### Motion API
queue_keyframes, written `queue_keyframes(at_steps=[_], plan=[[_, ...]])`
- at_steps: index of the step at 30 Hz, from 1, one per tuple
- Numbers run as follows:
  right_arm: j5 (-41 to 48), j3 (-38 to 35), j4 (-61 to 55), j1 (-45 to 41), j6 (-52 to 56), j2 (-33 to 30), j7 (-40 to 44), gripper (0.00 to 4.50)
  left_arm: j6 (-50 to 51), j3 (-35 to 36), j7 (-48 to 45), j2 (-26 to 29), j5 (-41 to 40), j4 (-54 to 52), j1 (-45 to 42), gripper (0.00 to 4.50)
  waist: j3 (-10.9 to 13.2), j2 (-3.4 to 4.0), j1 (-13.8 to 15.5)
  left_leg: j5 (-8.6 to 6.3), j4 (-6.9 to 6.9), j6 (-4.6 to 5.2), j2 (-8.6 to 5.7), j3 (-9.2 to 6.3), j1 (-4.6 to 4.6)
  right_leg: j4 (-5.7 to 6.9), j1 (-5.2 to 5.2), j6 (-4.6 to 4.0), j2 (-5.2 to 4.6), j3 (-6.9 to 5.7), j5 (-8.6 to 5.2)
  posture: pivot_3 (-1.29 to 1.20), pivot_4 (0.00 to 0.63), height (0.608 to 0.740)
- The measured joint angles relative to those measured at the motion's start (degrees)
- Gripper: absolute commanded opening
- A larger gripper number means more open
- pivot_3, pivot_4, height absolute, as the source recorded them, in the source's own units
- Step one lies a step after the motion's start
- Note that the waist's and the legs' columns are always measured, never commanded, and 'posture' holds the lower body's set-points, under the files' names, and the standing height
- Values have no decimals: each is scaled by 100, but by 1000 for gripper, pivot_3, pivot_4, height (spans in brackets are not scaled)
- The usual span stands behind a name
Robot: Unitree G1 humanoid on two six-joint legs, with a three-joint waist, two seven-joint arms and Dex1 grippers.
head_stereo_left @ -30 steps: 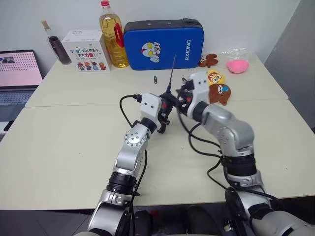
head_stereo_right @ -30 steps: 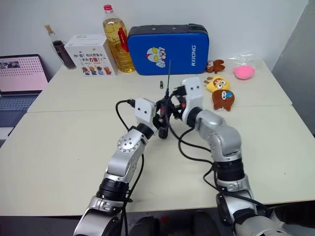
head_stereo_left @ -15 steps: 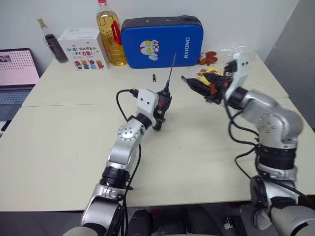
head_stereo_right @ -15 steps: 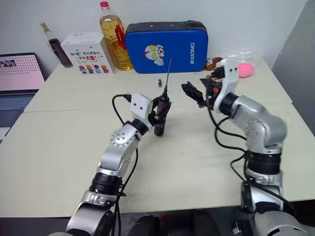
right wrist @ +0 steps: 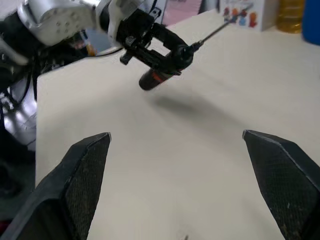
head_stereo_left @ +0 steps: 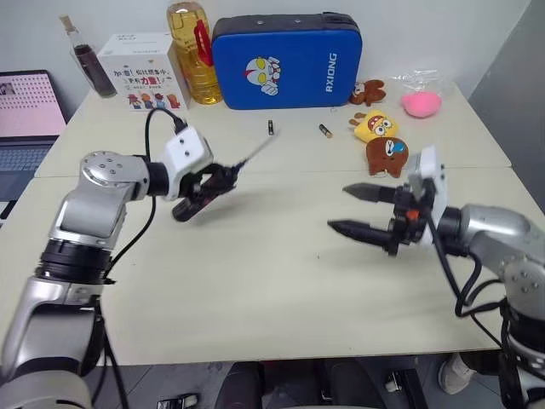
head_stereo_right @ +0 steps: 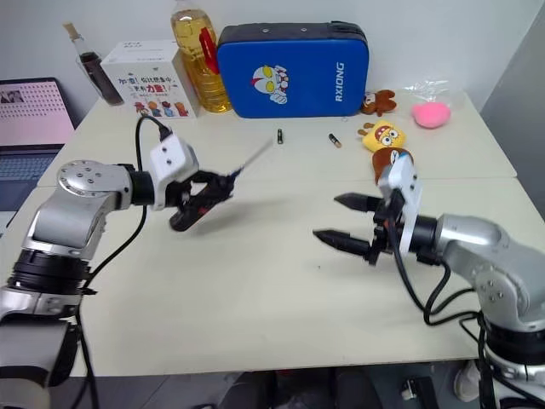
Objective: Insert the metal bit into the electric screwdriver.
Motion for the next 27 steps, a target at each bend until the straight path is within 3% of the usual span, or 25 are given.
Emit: queue_keyframes(at_steps=[2,12,16,20,24,27], plan=[[-255,252,-68,309,-325,5,-13,4500,-426,-251,-158,7,332,548,10,2338,5,-8,13,-7,16,12,0,-6,0,16,2,1,1,-6,0,0,150,740],[-916,496,128,742,-1203,4,-152,4500,-1484,-629,-247,-610,1019,2052,-410,4470,14,-19,56,-9,71,15,4,-21,-3,36,22,5,10,-13,4,0,150,740],[-1076,495,314,772,-1332,-170,-102,4500,-1422,-466,-356,-520,982,2096,-484,4491,14,-20,37,-9,71,16,7,-17,-1,38,20,4,10,-11,5,0,150,740],[-1101,477,636,642,-1430,-425,134,4500,-973,35,-841,-158,446,1539,-298,4491,15,-19,-31,-9,71,16,12,-14,1,44,17,3,13,-7,5,0,150,740],[-1291,330,1330,367,-1696,-844,488,4500,-632,866,-818,447,20,721,427,4491,16,-17,-26,-10,71,17,16,-14,9,49,19,2,13,1,5,0,150,740],[-1352,326,1651,217,-1866,-882,666,4500,-191,1297,-538,489,-210,256,1047,4491,16,-17,0,-10,80,17,14,-17,9,70,19,1,10,4,3,0,150,740]])
